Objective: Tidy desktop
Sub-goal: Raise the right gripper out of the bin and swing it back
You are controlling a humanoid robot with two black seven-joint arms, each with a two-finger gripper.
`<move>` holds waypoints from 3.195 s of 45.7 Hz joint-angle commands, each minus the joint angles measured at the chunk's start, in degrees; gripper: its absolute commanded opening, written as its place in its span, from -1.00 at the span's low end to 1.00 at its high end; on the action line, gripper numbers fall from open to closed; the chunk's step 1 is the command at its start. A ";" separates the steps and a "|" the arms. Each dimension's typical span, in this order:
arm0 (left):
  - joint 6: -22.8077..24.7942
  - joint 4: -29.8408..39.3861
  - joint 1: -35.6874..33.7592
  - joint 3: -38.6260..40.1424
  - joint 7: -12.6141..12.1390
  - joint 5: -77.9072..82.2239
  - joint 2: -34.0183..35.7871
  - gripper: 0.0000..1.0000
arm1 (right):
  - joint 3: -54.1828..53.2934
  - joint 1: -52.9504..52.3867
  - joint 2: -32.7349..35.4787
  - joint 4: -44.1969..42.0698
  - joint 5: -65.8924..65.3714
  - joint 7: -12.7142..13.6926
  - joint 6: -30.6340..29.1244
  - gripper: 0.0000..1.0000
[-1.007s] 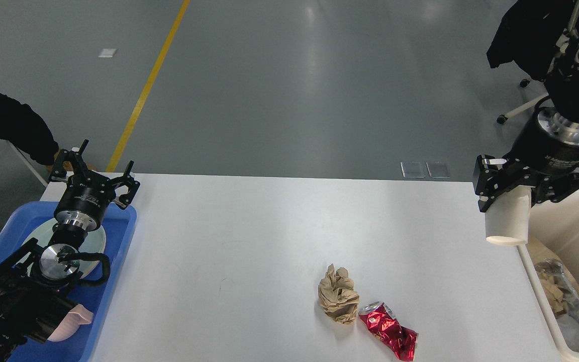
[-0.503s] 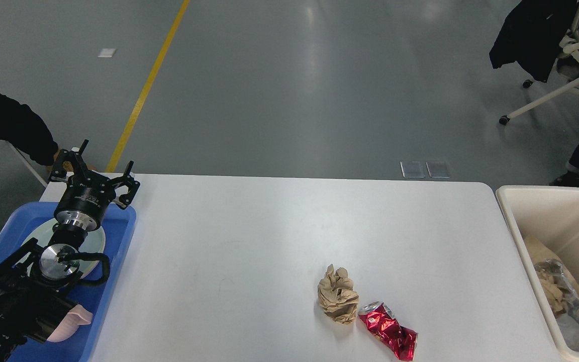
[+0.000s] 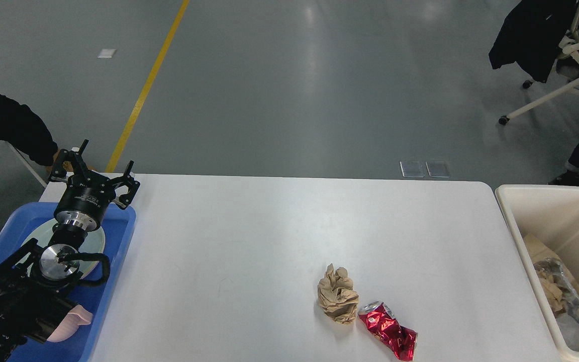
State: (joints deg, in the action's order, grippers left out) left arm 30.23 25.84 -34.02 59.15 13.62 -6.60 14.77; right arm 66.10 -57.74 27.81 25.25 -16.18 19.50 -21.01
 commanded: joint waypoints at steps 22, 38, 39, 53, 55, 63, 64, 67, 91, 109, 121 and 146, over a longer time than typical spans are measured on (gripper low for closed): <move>0.00 0.00 0.09 0.00 0.00 0.00 0.00 0.93 | -5.81 5.53 -2.41 -0.55 0.27 -0.08 6.33 1.00; 0.00 0.00 0.00 0.00 0.00 0.00 0.00 0.93 | -6.43 8.61 -1.97 -3.54 0.27 -0.08 7.03 1.00; 0.00 0.00 0.00 0.00 0.00 0.00 0.00 0.93 | -6.60 8.61 -2.06 -3.54 0.27 -0.08 7.21 1.00; 0.00 0.00 0.00 0.00 0.00 0.00 0.00 0.93 | -7.30 5.99 -1.18 -2.75 0.71 -0.08 6.60 1.00; 0.00 0.00 0.00 0.00 0.00 0.00 0.00 0.93 | -6.78 2.65 -0.74 -1.96 0.71 0.01 5.98 1.00; 0.00 0.00 0.00 0.00 0.00 0.00 0.00 0.93 | -3.36 -16.49 4.97 9.80 0.10 0.10 -4.64 1.00; 0.00 0.00 0.00 0.00 0.00 0.00 0.00 0.93 | -2.57 -19.66 5.15 11.39 0.01 0.10 -6.74 1.00; 0.00 0.00 0.00 0.00 0.00 0.00 0.00 0.93 | 0.24 -28.27 4.89 14.12 0.01 0.10 -13.77 1.00; 0.00 0.00 0.00 0.00 0.00 0.00 0.00 0.93 | -7.38 -64.33 -19.20 26.59 0.98 -0.26 -33.99 1.00; 0.00 0.00 0.00 0.00 0.00 0.00 0.00 0.93 | -13.99 -65.57 -18.15 39.70 1.86 -0.35 -33.99 1.00; 0.00 0.00 0.00 0.00 0.00 0.00 0.00 0.93 | -13.63 -64.87 -13.93 39.70 1.86 -0.34 -33.99 1.00; 0.00 0.00 0.00 0.00 0.00 0.00 0.00 0.93 | -12.58 -65.66 -3.73 39.00 1.59 0.01 -33.99 1.00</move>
State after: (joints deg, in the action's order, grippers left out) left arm 30.23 25.84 -34.00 59.15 13.62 -6.59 14.76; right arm 53.37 -123.12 22.14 64.28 -14.48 19.30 -55.00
